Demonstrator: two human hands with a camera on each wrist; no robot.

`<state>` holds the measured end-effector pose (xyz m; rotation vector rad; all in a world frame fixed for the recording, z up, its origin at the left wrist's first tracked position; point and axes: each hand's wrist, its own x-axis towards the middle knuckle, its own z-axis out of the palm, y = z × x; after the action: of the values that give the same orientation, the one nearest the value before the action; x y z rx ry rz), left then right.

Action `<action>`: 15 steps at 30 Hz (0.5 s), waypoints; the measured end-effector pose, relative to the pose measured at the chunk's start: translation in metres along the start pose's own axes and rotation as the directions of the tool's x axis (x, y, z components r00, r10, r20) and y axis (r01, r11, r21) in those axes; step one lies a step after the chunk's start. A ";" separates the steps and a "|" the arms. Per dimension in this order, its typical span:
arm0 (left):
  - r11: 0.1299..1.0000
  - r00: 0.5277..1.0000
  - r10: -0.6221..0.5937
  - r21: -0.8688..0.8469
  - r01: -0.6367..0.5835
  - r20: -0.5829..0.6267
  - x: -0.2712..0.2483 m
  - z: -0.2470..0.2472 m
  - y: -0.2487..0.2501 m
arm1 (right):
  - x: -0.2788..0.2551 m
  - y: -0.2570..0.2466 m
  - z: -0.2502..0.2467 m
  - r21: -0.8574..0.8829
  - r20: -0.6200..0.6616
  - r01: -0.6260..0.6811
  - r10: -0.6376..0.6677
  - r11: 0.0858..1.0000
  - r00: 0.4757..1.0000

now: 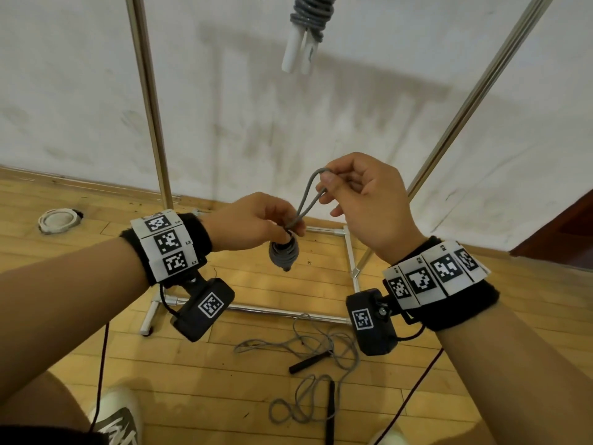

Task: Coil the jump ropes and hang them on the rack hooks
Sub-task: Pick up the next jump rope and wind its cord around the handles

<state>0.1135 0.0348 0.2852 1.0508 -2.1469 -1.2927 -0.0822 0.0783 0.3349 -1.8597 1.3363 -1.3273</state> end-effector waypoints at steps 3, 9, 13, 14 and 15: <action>0.975 0.991 0.125 -0.181 -0.130 -0.039 0.002 -0.005 0.019 | -0.001 -0.004 -0.008 0.014 -0.002 0.012 -0.012 1.000 1.000; 0.965 0.937 0.261 0.029 -0.262 -0.231 0.018 -0.004 0.061 | 0.001 -0.011 -0.032 0.088 -0.055 -0.028 0.033 0.996 0.998; 0.936 0.888 0.350 0.150 -0.319 -0.299 0.031 -0.009 0.093 | 0.004 -0.016 -0.047 0.077 -0.042 -0.014 0.017 0.997 0.999; 0.930 0.880 0.364 0.169 -0.326 -0.304 0.034 -0.012 0.102 | 0.006 -0.018 -0.050 0.067 -0.039 -0.013 0.015 0.998 0.999; 0.925 0.876 0.375 0.188 -0.331 -0.301 0.036 -0.015 0.111 | 0.009 -0.021 -0.053 0.064 -0.047 -0.018 0.021 0.998 0.999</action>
<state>0.0582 0.0290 0.3889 0.8020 -2.0563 -0.7531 -0.1204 0.0858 0.3768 -1.7791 1.3174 -1.3963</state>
